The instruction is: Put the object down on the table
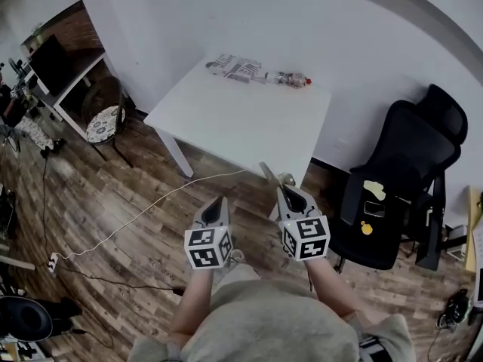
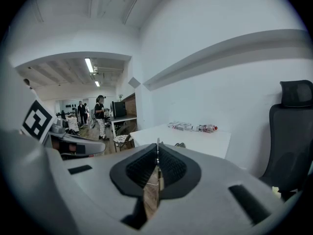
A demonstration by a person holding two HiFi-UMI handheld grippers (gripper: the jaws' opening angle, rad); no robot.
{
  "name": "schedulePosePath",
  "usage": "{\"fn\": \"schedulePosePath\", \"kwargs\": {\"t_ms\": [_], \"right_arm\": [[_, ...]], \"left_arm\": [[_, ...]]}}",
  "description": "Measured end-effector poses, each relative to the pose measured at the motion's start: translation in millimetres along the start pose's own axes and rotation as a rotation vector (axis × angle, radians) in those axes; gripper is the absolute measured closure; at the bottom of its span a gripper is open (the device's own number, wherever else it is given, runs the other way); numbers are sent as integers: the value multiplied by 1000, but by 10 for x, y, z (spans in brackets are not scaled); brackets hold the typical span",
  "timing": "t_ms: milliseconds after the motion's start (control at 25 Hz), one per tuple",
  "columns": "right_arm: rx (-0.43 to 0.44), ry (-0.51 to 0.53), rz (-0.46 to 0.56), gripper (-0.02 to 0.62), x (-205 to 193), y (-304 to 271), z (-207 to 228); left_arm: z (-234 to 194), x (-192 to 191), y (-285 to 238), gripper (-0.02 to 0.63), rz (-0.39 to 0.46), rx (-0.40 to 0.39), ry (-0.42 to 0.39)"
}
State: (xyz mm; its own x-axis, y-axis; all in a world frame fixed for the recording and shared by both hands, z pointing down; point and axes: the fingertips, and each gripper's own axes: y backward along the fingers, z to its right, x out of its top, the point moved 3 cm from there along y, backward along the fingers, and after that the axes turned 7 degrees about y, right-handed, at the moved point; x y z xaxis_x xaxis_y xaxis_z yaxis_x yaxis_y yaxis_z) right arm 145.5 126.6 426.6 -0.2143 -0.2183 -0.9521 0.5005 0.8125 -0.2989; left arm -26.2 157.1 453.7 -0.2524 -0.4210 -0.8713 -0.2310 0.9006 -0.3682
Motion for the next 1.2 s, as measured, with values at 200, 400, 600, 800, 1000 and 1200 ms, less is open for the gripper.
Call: {"fn": "schedulePosePath", "kwargs": {"t_ms": [200, 400, 600, 800, 1000, 1200], "right_arm": [[-17, -4, -7, 581, 133, -372, -13], [-31, -5, -12, 581, 236, -747, -25], [-40, -5, -15, 581, 325, -1105, -48], [-46, -5, -20, 581, 394, -1410, -62], [-55, -5, -22, 581, 449, -1659, -63], [-64, -1, -25, 581, 510, -1833, -38]], "left_arm": [[-231, 212, -271, 598, -11, -20, -3], [-468, 386, -532, 598, -20, -38, -8], [-711, 544, -774, 598, -27, -50, -10], [-920, 673, -986, 598, -33, -56, -10], [-1077, 764, -1169, 598, -41, -65, -14], [-1174, 836, -1334, 598, -48, -70, -9]]}}
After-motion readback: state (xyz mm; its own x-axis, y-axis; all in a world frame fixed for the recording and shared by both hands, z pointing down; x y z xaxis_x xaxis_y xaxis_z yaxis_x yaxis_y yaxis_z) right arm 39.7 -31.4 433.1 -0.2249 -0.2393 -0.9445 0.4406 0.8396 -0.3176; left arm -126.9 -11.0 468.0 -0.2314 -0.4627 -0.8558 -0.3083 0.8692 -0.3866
